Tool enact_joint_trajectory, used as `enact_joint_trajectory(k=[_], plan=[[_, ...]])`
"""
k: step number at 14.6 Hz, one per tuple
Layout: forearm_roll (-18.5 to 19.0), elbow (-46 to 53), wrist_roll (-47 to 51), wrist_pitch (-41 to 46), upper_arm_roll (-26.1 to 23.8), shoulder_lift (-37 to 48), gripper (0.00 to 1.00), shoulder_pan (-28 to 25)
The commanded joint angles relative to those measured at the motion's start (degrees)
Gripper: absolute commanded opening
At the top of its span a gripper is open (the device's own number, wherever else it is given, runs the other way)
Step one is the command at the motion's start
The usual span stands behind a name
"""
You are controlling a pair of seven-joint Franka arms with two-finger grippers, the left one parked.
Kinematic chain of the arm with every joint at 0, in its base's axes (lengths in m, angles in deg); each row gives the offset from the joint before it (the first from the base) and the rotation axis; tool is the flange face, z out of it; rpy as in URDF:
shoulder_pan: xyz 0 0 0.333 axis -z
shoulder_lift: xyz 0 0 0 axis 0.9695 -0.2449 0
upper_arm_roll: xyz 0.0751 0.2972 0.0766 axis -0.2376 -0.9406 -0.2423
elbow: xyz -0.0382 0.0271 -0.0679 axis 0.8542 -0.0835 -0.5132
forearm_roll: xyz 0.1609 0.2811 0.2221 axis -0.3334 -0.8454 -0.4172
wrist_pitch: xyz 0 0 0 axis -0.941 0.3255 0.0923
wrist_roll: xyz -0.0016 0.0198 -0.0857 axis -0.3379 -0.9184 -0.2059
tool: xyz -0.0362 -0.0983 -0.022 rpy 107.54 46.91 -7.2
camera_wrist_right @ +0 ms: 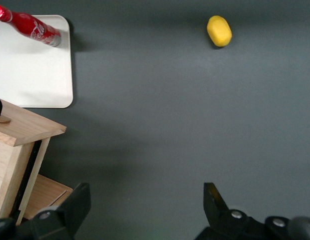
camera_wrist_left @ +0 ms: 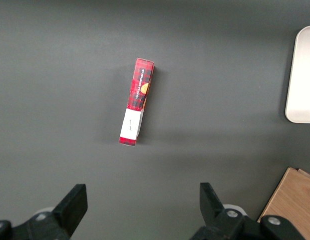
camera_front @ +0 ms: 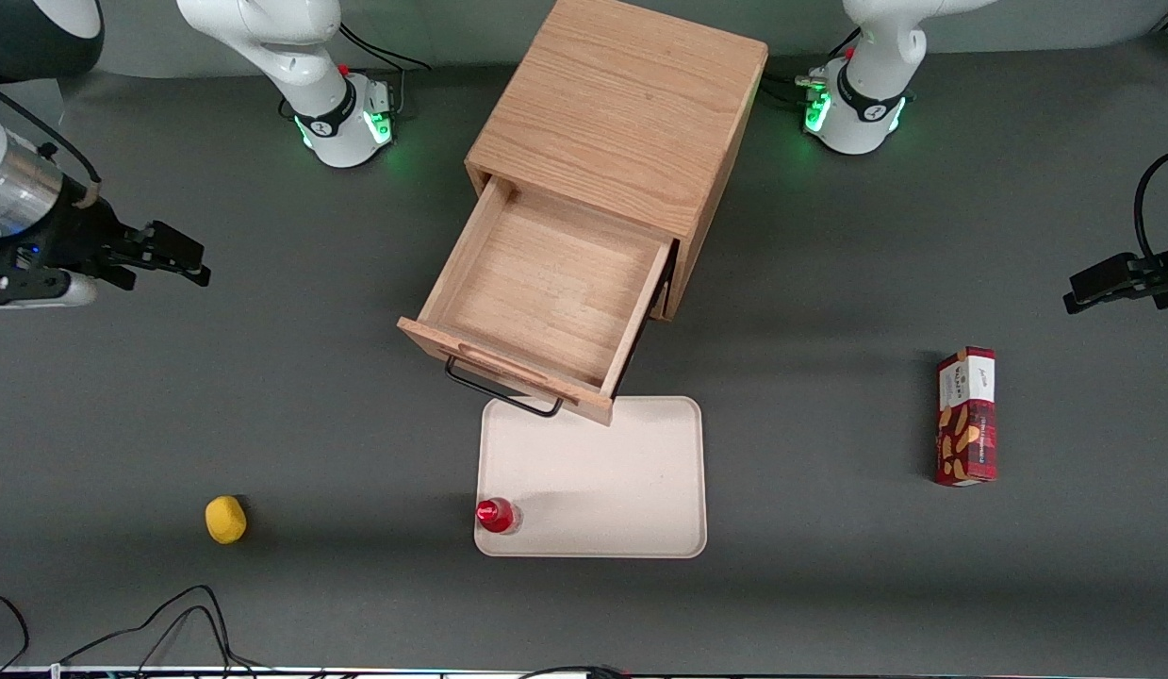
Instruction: Open upper drawer
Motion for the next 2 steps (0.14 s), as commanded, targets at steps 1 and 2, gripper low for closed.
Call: enact_joint_trajectory(k=[1,2], plan=[[3.7,-1.9,1.8,-0.1,-0.4,1.5,1.00,0.4],[3.8,-1.8,1.8,-0.1,-0.4,1.3,1.00,0.4]])
